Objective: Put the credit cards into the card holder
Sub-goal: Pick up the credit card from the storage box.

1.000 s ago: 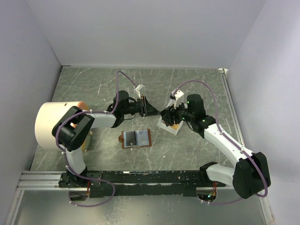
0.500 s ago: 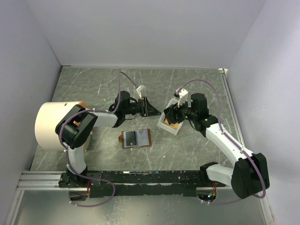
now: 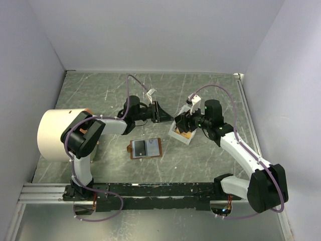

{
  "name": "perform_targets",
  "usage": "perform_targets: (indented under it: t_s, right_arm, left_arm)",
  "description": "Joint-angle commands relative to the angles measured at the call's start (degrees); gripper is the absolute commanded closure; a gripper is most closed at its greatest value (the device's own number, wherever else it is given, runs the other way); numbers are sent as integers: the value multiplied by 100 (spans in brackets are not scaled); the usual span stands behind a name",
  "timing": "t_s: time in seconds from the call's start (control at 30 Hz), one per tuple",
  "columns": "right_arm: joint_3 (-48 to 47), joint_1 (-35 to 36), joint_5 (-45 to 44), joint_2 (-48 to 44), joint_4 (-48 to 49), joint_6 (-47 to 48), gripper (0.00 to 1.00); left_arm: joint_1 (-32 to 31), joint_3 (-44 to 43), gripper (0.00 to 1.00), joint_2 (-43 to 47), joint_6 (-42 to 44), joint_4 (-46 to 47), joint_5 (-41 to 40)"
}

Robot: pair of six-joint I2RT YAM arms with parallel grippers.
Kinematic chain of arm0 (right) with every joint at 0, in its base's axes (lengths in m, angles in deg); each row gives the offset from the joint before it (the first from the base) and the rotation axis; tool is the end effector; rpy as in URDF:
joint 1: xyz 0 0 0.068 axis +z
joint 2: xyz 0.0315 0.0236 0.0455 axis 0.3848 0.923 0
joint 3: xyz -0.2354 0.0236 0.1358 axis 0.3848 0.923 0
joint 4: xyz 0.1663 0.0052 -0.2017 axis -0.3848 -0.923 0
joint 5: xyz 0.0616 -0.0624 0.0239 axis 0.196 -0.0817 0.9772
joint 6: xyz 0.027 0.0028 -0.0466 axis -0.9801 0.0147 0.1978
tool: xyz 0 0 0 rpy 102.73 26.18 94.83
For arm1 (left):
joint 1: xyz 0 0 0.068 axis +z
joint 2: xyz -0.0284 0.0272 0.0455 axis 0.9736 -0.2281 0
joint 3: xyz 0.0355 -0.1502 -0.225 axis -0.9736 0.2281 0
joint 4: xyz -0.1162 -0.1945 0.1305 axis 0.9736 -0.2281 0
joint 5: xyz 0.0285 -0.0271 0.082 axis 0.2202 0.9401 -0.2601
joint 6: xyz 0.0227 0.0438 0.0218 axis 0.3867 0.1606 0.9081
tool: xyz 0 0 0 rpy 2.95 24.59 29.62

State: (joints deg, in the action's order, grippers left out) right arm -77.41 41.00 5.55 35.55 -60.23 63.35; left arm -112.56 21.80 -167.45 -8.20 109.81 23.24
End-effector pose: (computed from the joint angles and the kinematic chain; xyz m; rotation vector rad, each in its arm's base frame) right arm 0.2352 0.0951 0.2526 -0.6938 1.9870 0.6370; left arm 0.3085 -0.2522 0.1918 0.3837 1.9315 -1.7201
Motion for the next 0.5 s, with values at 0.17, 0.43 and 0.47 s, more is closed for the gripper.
perform_targets:
  t_s: [0.17,0.43,0.47]
  right_arm:
    - [70,-66,81,75,134,17,64]
    - [27,-113,-467,194,7,-22,62]
    - [11,-130,-604,239,-35,10,60]
  left_arm:
    - [-71,-142,60,-108,74,313,92]
    - [-67,-108,58,-40,194,137,-2]
    - [-68,-126,58,-29,260,6,-56]
